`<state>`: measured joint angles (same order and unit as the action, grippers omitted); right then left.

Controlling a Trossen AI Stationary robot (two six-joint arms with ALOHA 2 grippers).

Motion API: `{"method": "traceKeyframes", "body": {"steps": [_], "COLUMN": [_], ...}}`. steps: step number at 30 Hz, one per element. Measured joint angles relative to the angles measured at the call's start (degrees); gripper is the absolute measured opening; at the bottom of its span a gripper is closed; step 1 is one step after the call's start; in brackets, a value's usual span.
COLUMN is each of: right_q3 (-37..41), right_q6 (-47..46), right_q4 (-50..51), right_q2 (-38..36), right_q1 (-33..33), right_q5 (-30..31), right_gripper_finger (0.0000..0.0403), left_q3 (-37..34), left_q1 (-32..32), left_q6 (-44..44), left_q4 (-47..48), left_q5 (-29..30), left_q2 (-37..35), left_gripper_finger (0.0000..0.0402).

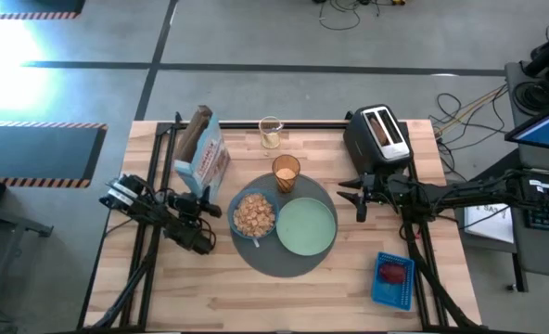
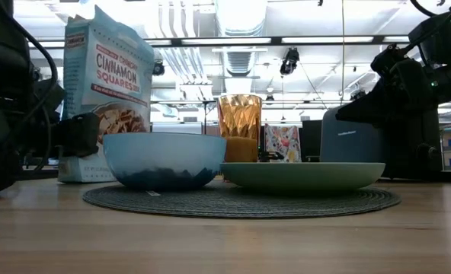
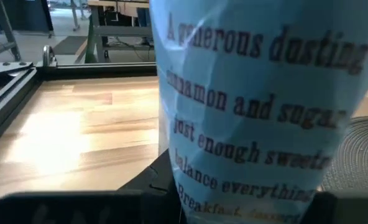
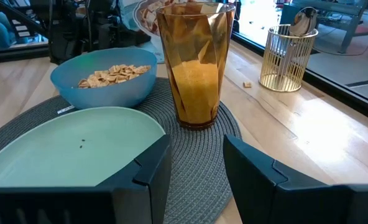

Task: Arrange a breakfast setting
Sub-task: Pour the cereal from the cereal box into a blue bowl

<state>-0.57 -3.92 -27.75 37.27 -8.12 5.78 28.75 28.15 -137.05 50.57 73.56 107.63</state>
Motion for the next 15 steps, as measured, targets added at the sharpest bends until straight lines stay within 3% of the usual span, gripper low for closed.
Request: {"method": "traceKeyframes", "body": {"steps": [15], "right_q3": [0.01], "right_q6": [0.0], "right_q4": [0.0], "right_q2": [0.01], "right_q1": [-0.01], "right_q5": [0.0], "right_gripper_finger": [0.0134], "left_q3": [-1.06], "left_q1": [-16.01], "left_q6": [-0.22], "left_q4": [0.52], "left_q5": [-1.84], "left_q2": [0.02], "left_gripper_finger": [0.0085]}}
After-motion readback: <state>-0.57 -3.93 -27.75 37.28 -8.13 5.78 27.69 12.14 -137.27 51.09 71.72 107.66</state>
